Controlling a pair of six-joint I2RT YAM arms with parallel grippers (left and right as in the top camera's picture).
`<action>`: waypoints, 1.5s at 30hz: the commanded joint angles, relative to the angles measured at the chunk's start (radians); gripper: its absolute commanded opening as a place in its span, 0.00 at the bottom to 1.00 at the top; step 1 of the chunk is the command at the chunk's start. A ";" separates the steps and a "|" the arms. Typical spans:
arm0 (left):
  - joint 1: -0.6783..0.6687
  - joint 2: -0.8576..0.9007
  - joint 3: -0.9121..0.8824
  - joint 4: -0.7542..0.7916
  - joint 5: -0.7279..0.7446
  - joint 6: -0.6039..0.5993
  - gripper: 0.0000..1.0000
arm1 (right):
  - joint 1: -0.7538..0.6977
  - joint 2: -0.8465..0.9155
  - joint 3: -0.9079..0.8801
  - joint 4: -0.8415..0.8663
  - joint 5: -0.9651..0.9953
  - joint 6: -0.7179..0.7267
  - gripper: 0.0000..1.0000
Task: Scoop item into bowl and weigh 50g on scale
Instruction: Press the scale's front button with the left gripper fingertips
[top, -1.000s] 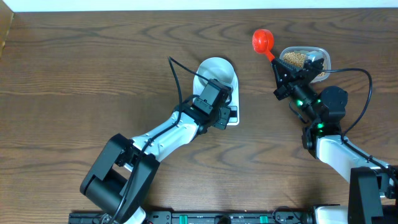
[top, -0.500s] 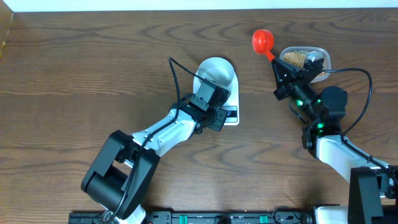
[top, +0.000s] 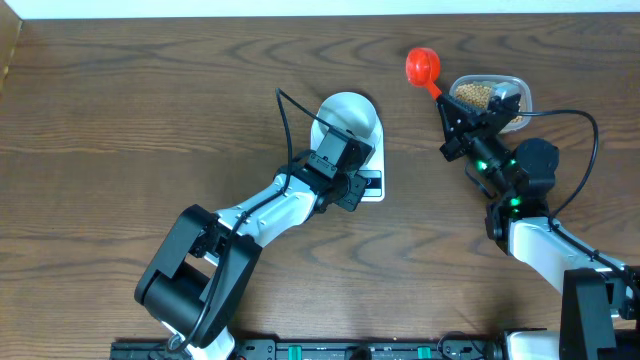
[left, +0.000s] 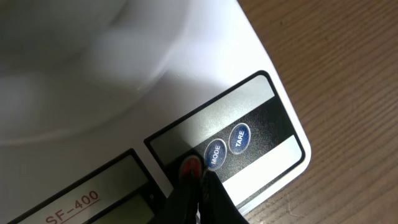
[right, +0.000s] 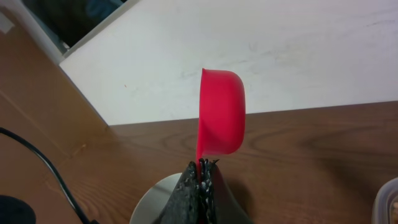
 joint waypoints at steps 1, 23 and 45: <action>0.002 0.021 0.019 0.002 0.001 0.017 0.07 | -0.004 0.003 0.017 -0.008 0.008 -0.015 0.01; 0.003 0.022 0.049 -0.001 -0.018 0.018 0.07 | -0.004 0.003 0.017 -0.027 0.008 -0.015 0.01; 0.003 0.023 0.050 0.014 -0.026 0.030 0.07 | -0.003 0.003 0.017 -0.027 0.007 -0.015 0.01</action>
